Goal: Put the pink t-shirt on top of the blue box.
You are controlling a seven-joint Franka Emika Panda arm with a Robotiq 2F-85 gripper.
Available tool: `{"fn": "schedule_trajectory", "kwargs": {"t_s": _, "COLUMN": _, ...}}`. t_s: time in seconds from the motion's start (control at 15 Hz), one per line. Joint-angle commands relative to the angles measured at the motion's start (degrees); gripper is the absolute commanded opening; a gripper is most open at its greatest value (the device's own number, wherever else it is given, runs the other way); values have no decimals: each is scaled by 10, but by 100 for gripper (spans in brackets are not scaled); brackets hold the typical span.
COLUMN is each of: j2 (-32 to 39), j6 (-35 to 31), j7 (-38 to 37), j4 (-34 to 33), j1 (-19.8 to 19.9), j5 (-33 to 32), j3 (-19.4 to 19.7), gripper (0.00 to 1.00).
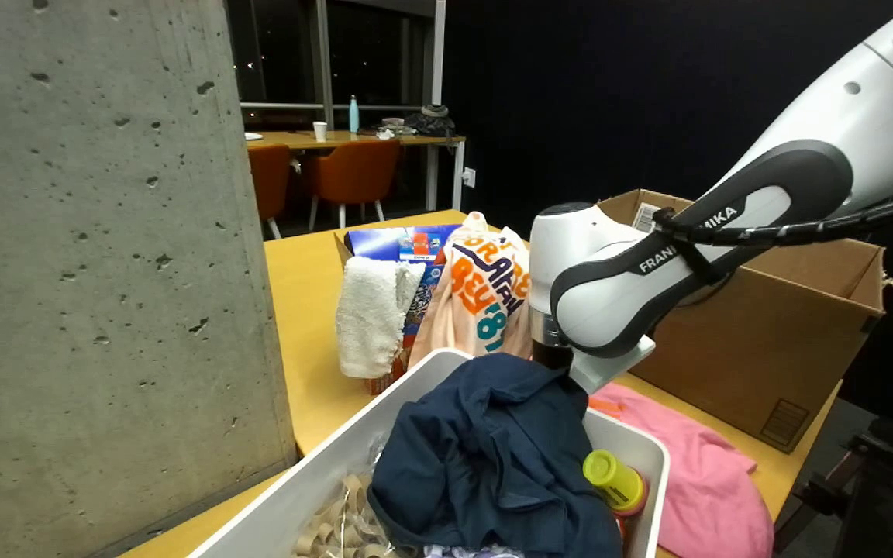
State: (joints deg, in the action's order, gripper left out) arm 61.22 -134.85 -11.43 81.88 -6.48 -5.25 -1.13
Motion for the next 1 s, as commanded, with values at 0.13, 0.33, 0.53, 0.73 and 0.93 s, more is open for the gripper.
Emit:
{"fn": "schedule_trajectory", "kwargs": {"t_s": 0.13, "j2": -78, "j6": -7, "j7": -43, "j4": 102, "j1": -10, "j5": 16, "j3": 21, "gripper": 3}}
{"fn": "schedule_trajectory", "kwargs": {"t_s": 0.33, "j2": -137, "j6": 0, "j7": -66, "j4": 163, "j1": -11, "j5": 12, "j3": 35, "gripper": 3}}
{"fn": "schedule_trajectory", "kwargs": {"t_s": 0.53, "j2": -206, "j6": 10, "j7": -83, "j4": 214, "j1": -12, "j5": 4, "j3": 54, "gripper": 3}}
{"fn": "schedule_trajectory", "kwargs": {"t_s": 0.73, "j2": -285, "j6": 33, "j7": -102, "j4": 246, "j1": -20, "j5": -10, "j3": 72, "gripper": 3}}
{"fn": "schedule_trajectory", "kwargs": {"t_s": 0.93, "j2": -362, "j6": 64, "j7": -142, "j4": 269, "j1": -42, "j5": -37, "j3": 78, "gripper": 3}}
